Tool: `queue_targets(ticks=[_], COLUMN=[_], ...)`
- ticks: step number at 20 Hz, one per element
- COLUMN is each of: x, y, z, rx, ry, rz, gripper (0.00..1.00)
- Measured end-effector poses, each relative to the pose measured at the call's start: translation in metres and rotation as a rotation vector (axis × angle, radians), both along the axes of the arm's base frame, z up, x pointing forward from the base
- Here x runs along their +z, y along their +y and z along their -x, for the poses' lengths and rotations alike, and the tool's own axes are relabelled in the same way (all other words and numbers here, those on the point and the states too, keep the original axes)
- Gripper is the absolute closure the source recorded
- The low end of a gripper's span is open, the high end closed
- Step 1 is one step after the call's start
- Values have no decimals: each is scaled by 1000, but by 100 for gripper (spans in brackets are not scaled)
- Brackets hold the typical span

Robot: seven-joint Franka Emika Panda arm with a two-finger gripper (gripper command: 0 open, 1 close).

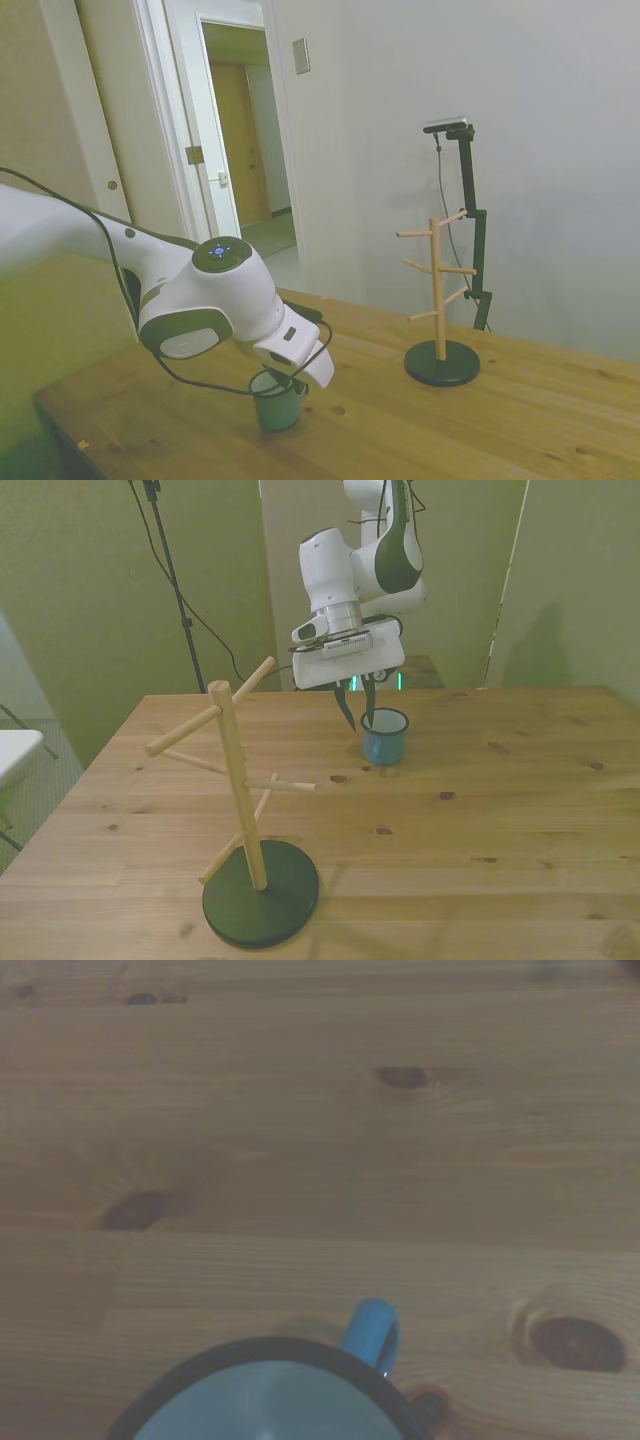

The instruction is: Unload the mug

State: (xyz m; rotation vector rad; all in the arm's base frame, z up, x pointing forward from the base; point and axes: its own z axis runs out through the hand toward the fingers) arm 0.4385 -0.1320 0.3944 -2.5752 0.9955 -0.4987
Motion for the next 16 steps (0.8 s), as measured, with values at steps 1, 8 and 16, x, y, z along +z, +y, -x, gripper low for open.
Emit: queue_targets(ticks=[1,8,16], x=[1,22,71], y=[0,11,61], z=[-1,-14,10], rx=[-2,-20,0], ry=[0,48,111], rz=[1,51,95], gripper=[0,0,0])
